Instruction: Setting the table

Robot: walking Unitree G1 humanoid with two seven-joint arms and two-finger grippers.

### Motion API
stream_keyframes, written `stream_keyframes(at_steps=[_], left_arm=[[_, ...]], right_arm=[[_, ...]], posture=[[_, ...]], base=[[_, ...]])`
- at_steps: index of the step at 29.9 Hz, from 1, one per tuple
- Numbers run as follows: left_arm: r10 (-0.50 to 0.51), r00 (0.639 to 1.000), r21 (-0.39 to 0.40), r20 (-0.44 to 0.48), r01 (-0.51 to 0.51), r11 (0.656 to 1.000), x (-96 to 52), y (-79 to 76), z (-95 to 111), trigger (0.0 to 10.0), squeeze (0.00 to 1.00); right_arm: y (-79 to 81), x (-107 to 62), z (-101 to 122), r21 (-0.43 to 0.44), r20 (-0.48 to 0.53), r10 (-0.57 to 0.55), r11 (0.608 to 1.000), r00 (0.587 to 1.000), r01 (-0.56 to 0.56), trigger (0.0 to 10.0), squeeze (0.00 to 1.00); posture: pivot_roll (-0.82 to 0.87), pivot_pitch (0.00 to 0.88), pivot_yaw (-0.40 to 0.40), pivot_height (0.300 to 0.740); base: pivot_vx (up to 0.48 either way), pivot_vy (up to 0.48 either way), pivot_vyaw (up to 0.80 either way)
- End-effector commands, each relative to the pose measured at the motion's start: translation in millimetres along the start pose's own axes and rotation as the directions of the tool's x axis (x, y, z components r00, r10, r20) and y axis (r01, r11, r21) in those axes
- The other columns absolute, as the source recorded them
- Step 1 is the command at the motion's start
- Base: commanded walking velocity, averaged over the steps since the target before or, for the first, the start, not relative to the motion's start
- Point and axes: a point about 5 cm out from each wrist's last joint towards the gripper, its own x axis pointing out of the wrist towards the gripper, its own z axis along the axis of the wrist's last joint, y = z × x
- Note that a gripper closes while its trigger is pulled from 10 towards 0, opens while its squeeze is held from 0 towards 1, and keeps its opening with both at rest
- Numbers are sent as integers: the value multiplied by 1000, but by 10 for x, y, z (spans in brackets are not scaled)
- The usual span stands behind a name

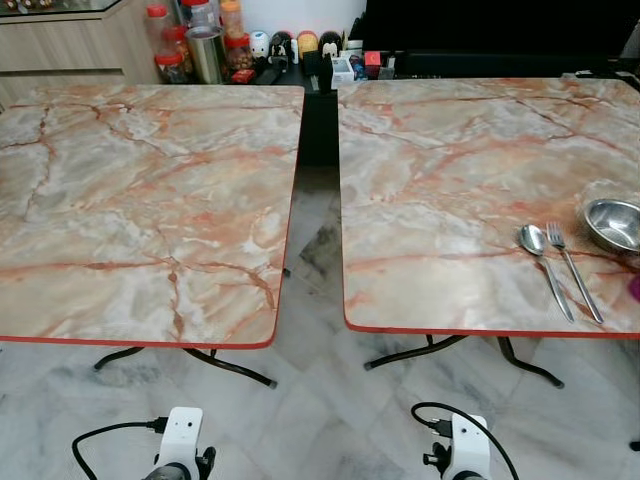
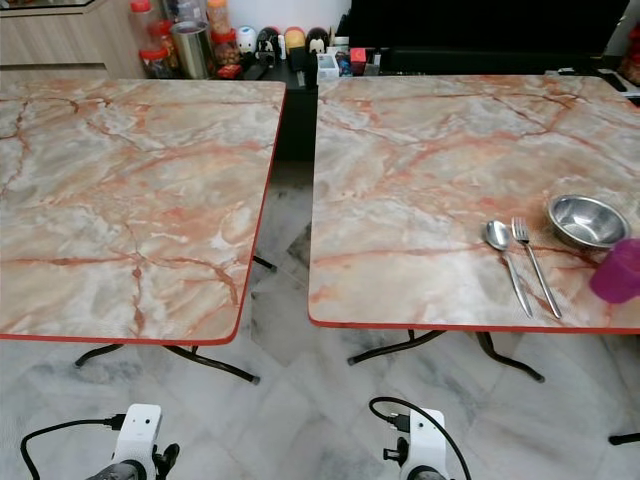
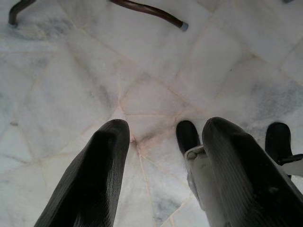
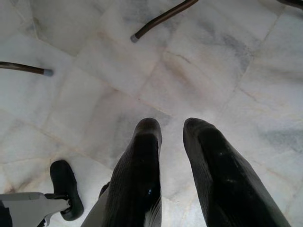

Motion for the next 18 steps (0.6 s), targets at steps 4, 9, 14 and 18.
stream_keyframes(at_steps=[4, 9, 14, 18], left_arm=[[-10, 1000, 8, -20, 10, 1000, -7, -22, -49, 10000, 0], [-9, 1000, 6, -12, 10, 1000, -8, 6, -34, 10000, 0], [-10, 1000, 7, -10, 10, 1000, -9, 7, -37, 10000, 0], [-13, 1000, 7, -7, 13, 1000, -7, -12, -33, 10000, 0]], right_arm=[[-14, -3, -13, 5, -4, -6, 1000, 1000, 6, 10000, 0], [-16, -4, -13, 5, -3, -5, 1000, 1000, 5, 10000, 0], [-20, -6, -19, 5, -3, -5, 1000, 1000, 5, 10000, 0], [-23, -4, -12, 0, -2, -6, 1000, 1000, 6, 10000, 0]], posture=[[-48, 82, 4, 740], [-49, 84, 2, 740], [-51, 84, 1, 740], [-53, 89, 1, 740]], base=[[0, -303, 0], [0, -316, 0], [0, -339, 0], [0, -347, 0]])
